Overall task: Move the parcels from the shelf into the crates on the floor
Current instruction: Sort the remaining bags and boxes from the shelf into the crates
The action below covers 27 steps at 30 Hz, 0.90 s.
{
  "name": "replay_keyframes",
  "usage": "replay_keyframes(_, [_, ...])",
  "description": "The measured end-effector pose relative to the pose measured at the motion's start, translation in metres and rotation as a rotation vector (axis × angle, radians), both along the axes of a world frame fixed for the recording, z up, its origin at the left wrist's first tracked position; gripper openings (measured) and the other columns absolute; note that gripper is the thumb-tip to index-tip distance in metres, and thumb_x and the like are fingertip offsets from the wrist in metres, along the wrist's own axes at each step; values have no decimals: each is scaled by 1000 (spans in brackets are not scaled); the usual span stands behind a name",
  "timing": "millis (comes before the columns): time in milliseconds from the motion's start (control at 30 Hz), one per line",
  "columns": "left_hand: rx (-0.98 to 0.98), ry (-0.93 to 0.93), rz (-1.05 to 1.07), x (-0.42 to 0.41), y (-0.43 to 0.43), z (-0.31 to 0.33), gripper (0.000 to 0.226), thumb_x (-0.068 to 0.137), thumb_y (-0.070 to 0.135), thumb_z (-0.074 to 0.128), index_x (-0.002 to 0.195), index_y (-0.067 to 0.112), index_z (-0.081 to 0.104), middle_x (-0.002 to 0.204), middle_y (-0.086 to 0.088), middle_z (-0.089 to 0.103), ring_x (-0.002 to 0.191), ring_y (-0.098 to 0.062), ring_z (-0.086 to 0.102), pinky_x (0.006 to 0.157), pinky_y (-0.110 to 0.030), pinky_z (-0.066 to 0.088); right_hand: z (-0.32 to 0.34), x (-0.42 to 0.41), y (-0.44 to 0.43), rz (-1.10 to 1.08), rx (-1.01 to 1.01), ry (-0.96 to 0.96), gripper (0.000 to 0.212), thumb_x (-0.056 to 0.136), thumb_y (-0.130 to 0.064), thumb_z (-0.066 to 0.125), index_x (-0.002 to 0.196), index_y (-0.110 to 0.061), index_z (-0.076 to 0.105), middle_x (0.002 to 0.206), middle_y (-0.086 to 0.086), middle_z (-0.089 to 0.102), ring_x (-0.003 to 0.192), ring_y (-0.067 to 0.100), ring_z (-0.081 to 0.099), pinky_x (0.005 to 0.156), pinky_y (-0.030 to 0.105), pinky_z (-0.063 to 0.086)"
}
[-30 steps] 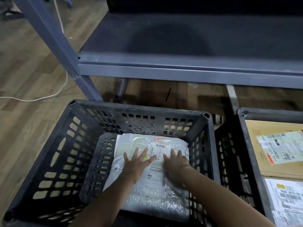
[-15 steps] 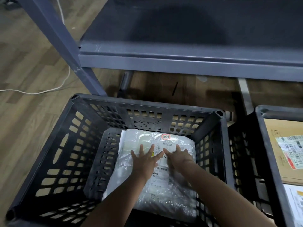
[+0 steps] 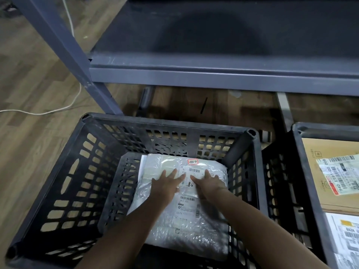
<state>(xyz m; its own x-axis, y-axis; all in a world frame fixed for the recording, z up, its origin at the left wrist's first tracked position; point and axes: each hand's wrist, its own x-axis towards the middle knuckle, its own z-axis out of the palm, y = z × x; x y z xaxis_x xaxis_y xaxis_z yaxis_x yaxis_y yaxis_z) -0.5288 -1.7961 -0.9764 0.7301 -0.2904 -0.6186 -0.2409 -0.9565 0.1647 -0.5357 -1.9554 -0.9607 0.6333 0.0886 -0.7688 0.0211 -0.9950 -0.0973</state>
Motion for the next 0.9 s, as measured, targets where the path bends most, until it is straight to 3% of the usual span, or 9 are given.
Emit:
replay_keyframes(167, [48,-27,-5,-9,0,-12,64,101,11,34,149,42,5,159,5,-6,146,-29,-7,116,-58,9,-1,-4,2,-4,15,-1,68,98,-6,36,149,-39,7,158,16,-9,140,50,7,108,51,37])
replay_keyframes(333, [49,46,-30,6,0,5,59,99,26,44,148,41,14,160,6,-2,147,-26,4,115,-48,24,9,-6,-4,-39,78,44,69,97,-7,39,149,-39,6,158,13,-14,142,47,-5,112,56,23])
replay_keyframes(400, [17,25,-27,15,-4,27,54,98,29,48,146,38,25,160,4,1,144,-26,19,111,-42,34,21,-5,-6,-33,93,48,66,97,-19,45,150,-34,8,158,14,-5,142,46,4,112,56,24])
replay_keyframes(467, [-45,-52,33,21,-5,54,51,97,32,48,145,32,32,159,-1,11,138,-26,35,106,-39,39,43,-2,-5,-78,128,4,61,97,-34,45,150,-24,15,155,18,17,138,40,28,106,47,37])
replay_keyframes(533, [-112,-85,113,24,-4,85,51,97,34,48,145,24,35,155,-5,26,134,-25,39,105,-37,39,75,-1,-3,-121,170,-31,54,99,-40,39,145,-15,28,139,20,45,122,33,50,88,36,45])
replay_keyframes(600, [-151,-107,134,20,0,122,50,97,35,47,143,17,39,147,-7,41,131,-24,43,103,-36,39,114,-2,-1,-120,181,-86,44,99,-34,37,138,-12,38,124,16,58,111,30,57,80,33,45])
replay_keyframes(767, [-153,-213,125,-7,9,248,42,98,33,45,137,16,47,133,-5,56,119,-23,54,93,-33,45,233,-16,-1,-104,211,-227,46,97,-37,41,137,-15,38,127,13,55,116,31,53,84,38,46])
replay_keyframes(900, [-53,-283,54,-29,19,357,43,100,39,29,125,15,54,121,-8,61,110,-26,57,88,-36,46,346,-35,3,-80,212,-256,50,96,-43,41,137,-14,37,134,13,49,123,32,47,92,39,44])
